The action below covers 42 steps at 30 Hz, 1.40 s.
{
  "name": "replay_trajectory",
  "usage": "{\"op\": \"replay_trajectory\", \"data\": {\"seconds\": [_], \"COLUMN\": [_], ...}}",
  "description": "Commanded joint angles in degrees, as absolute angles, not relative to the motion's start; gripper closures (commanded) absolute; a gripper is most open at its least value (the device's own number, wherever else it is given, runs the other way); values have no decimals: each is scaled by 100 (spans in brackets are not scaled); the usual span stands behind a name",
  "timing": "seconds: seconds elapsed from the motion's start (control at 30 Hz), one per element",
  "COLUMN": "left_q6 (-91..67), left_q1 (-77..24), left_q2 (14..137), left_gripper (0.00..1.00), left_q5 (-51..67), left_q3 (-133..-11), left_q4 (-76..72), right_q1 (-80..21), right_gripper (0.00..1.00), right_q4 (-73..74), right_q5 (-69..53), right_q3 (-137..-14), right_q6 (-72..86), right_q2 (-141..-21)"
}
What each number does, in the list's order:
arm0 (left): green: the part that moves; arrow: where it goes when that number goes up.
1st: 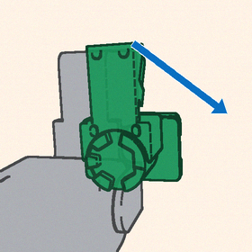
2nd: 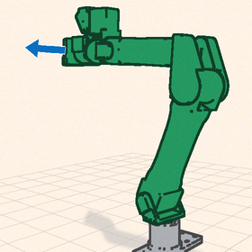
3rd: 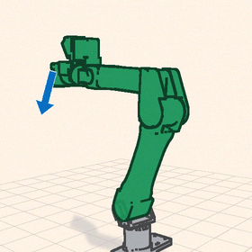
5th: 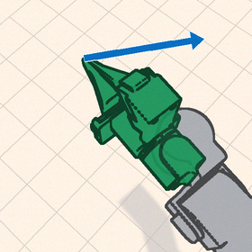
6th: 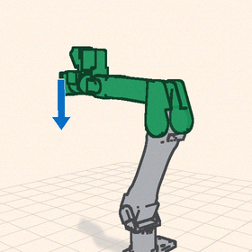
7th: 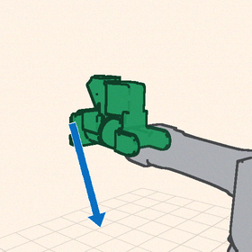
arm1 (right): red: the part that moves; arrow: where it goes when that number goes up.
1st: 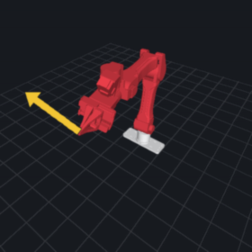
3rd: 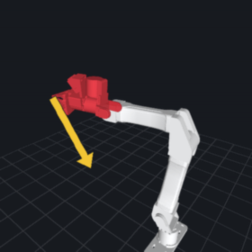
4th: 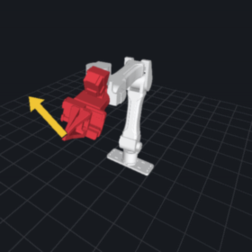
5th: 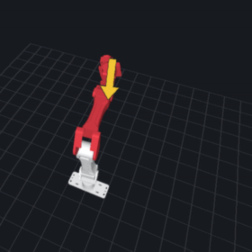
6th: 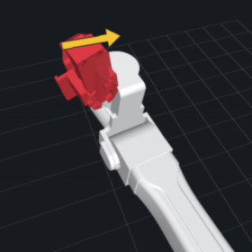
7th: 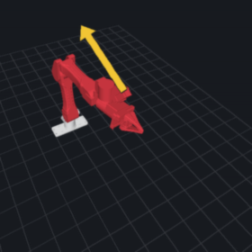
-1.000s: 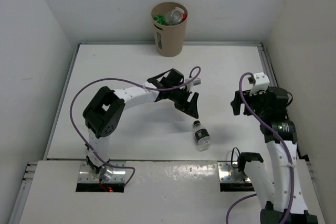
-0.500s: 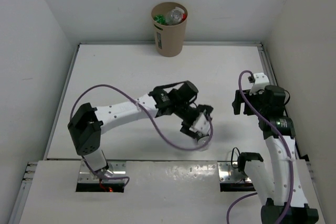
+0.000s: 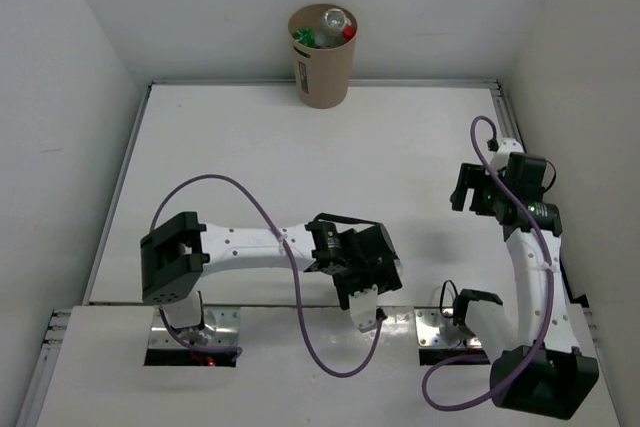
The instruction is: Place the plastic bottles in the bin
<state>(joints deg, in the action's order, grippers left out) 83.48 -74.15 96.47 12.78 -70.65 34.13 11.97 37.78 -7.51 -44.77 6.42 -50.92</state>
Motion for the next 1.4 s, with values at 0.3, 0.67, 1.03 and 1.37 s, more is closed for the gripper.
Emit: {"op": "replay_trajectory", "data": {"seconds": [0.3, 0.67, 1.03, 1.37], "left_q6": [8780, 8833, 8833, 8754], "left_q1": [-7743, -7796, -7576, -7471], "left_q2": [10423, 11179, 11821, 11085], "left_gripper": [7, 6, 13, 56], "left_q5": [510, 291, -70, -19], "left_q3": [-7874, -8297, -8525, -8333], "left_q4": [3357, 3463, 3463, 3516], "right_q1": [1590, 1881, 2162, 2224], "right_gripper": [20, 22, 24, 26], "right_q4": [3674, 3621, 3630, 3568], "right_q5": [-1265, -1555, -1819, -1969], "right_q3": [-4957, -4861, -4773, -4816], "right_q6": [782, 765, 686, 677], "right_q2": [-5388, -5388, -5370, -5440]}}
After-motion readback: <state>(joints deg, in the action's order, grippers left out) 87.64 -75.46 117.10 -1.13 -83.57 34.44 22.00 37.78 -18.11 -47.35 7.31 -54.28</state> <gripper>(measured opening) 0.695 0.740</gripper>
